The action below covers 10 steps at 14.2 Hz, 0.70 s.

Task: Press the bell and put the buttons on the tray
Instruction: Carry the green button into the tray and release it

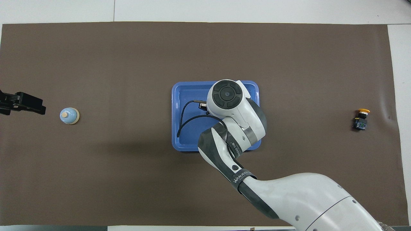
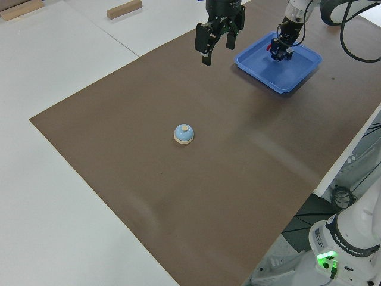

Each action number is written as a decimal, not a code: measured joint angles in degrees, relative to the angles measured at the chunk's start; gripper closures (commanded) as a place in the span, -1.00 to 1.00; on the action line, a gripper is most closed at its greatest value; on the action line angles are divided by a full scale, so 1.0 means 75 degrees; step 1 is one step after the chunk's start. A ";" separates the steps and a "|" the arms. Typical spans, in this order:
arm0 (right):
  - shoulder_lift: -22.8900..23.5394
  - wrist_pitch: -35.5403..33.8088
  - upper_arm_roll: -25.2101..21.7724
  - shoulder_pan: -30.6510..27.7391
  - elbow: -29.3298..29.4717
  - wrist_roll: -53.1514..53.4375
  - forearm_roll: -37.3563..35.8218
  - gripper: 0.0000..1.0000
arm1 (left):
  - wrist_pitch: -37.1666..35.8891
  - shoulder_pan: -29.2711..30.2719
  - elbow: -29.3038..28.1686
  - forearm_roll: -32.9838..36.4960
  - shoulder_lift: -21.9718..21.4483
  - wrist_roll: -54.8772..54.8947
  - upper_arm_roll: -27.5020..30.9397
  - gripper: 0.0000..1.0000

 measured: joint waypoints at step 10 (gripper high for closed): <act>-0.0593 -0.0893 -0.0090 -0.0557 0.0040 0.0197 0.0004 -1.00 | 0.0002 0.0000 0.0000 0.0000 -0.0004 0.0000 0.0000 -1.00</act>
